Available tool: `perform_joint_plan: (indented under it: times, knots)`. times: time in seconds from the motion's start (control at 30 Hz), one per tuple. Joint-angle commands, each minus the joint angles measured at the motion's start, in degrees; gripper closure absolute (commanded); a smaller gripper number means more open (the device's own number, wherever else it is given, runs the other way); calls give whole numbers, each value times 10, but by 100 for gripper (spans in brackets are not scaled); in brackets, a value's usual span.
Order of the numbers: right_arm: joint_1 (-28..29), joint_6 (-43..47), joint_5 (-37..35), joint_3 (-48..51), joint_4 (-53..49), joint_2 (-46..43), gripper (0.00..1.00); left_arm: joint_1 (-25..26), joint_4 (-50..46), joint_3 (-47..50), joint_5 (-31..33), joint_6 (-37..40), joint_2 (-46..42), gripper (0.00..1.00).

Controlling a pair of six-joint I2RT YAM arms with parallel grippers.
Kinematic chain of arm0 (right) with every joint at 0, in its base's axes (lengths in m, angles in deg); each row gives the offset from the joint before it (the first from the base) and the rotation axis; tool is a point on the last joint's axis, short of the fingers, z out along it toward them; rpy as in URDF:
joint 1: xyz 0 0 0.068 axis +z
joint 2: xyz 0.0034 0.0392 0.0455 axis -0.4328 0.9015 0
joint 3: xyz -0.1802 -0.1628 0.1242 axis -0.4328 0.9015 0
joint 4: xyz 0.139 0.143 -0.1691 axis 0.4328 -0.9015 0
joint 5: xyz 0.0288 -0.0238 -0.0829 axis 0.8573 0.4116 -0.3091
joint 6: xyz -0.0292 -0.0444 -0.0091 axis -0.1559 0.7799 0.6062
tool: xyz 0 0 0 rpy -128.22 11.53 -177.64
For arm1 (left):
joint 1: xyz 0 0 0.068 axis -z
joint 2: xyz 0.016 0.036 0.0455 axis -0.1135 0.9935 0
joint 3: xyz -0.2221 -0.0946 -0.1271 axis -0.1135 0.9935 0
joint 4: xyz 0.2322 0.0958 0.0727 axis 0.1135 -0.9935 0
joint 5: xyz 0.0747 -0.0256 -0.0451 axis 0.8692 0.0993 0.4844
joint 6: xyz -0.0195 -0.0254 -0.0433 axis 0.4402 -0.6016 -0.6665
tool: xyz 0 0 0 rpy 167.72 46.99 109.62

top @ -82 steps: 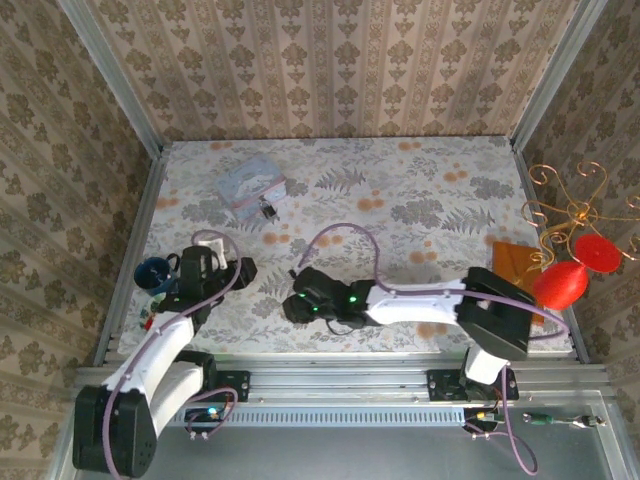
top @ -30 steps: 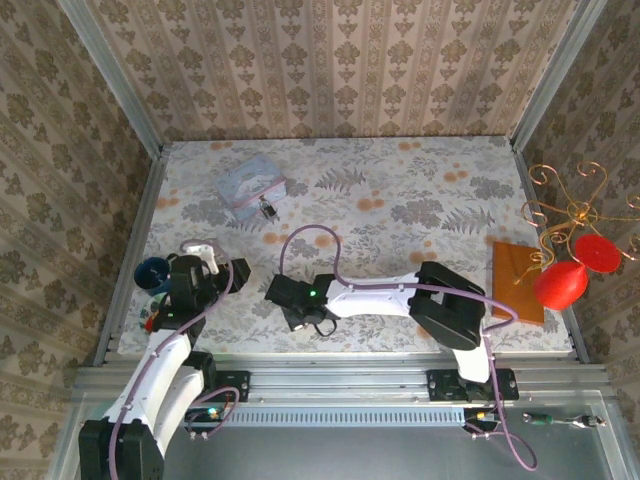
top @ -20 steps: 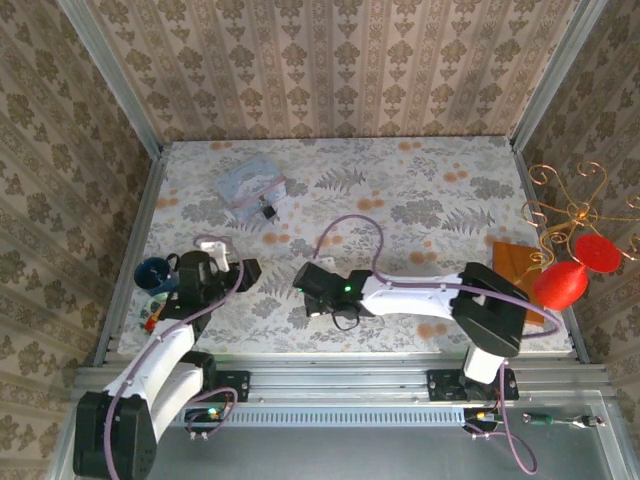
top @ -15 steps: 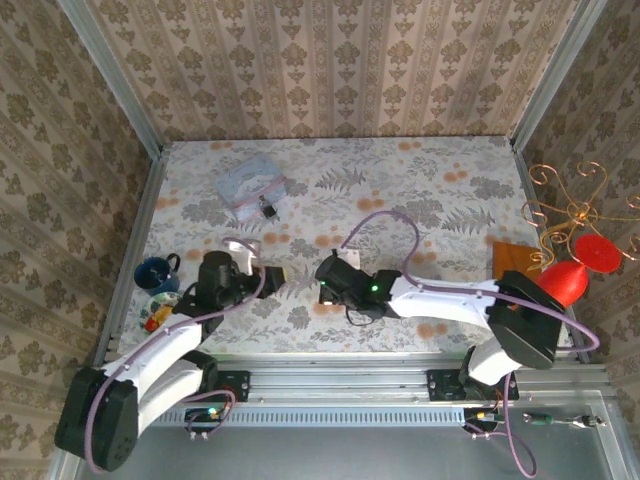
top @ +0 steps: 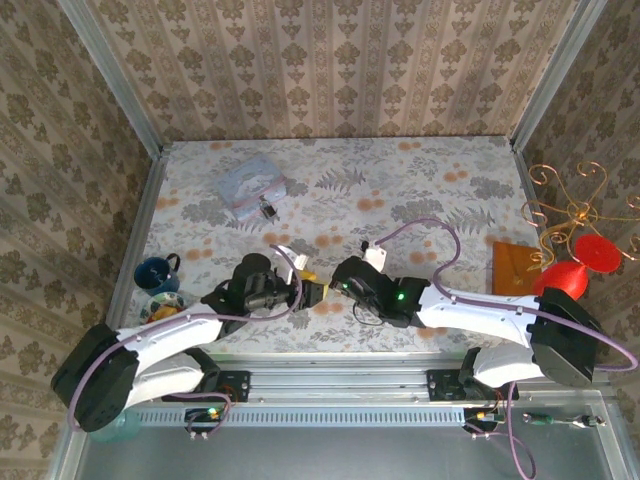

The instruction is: Unlock the padlock with the key

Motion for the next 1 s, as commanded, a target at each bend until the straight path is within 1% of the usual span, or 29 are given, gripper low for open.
perform_joint_plan:
  times: [0.0,0.17,0.47,0.57,0.73,0.97]
  knots:
    - [9,-41,-43,-12,-10,-5,100,15,29,-28,5,14,17,47]
    - [10,-45,-42,-11,-3,-8,100,24,22,-44,-1,17,38,54]
    - [14,-54,-38,-12,3,-7,100,25,21,-56,-25,21,65,61]
    - [14,-54,-37,-12,3,-6,100,24,20,-57,-28,23,66,65]
    - [15,-59,-39,-11,3,-4,100,24,19,-59,-33,26,66,75]
    - [15,-72,-40,-16,-19,1,100,24,19,-60,-28,28,65,97]
